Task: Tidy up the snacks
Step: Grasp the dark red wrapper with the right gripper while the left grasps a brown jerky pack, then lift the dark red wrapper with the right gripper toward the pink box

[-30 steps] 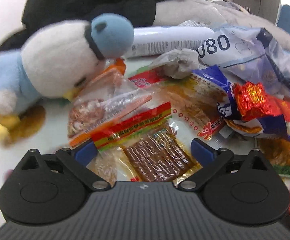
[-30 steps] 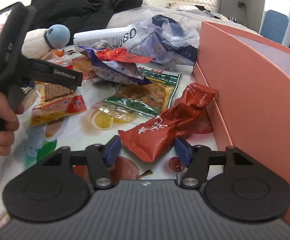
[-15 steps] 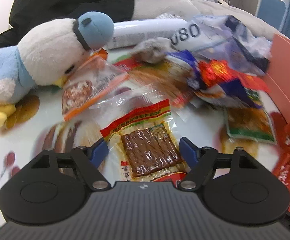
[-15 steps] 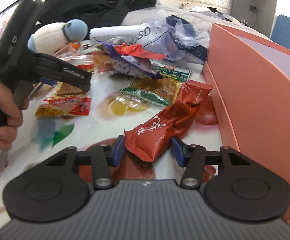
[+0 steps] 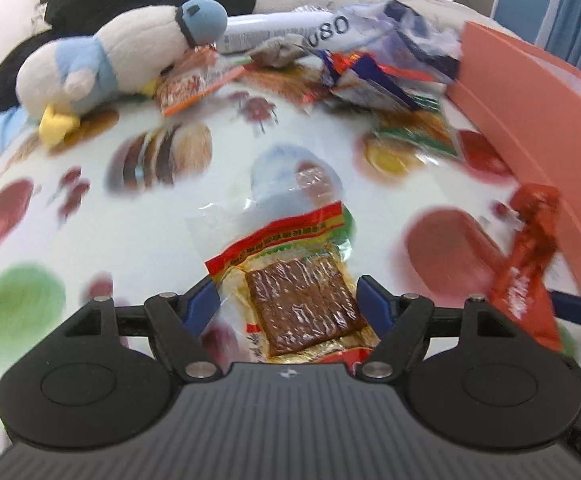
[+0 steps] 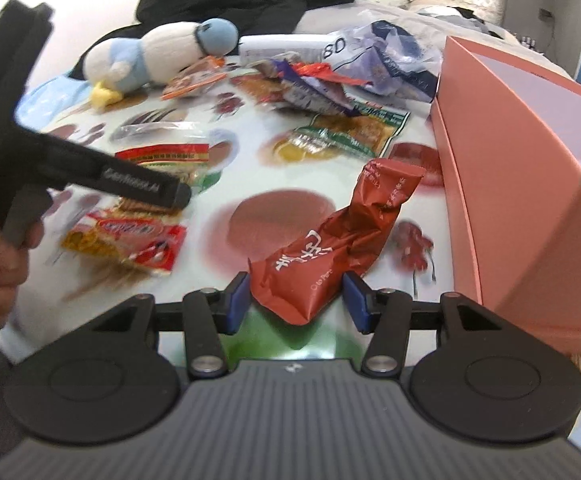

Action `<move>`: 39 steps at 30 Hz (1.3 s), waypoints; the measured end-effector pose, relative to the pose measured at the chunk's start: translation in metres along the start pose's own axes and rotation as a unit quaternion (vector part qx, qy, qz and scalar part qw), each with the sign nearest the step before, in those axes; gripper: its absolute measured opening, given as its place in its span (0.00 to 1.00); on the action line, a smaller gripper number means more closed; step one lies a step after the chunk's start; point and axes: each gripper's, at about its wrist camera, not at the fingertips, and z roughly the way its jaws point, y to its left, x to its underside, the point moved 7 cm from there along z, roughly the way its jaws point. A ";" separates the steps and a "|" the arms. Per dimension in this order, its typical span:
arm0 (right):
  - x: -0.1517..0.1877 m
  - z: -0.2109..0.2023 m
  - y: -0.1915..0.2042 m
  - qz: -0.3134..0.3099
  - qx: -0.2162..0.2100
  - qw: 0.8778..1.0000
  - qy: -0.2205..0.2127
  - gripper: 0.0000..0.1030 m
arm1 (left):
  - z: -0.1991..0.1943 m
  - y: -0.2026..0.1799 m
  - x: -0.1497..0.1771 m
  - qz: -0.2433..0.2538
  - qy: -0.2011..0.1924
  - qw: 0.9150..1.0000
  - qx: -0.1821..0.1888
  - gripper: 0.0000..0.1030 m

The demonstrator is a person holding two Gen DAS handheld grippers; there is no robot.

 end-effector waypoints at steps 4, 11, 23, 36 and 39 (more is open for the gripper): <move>0.011 -0.019 0.001 0.001 -0.018 1.000 0.007 0.52 | -0.027 -0.002 0.026 -0.021 0.003 1.000 -0.001 0.74; 0.026 -0.031 -0.001 -0.009 -0.025 0.999 0.025 0.57 | -0.048 0.008 0.043 -0.077 -0.005 0.997 0.005 0.74; 0.017 -0.022 -0.015 0.057 0.012 0.998 0.015 0.75 | -0.041 0.024 0.037 -0.057 -0.030 0.997 0.045 0.84; 0.008 0.001 -0.011 0.050 0.051 0.997 0.020 0.64 | -0.021 0.036 0.021 -0.036 -0.052 0.991 0.117 0.65; 0.008 0.001 -0.008 0.038 0.052 0.998 0.019 0.61 | -0.021 0.031 0.023 -0.001 -0.045 0.994 0.101 0.46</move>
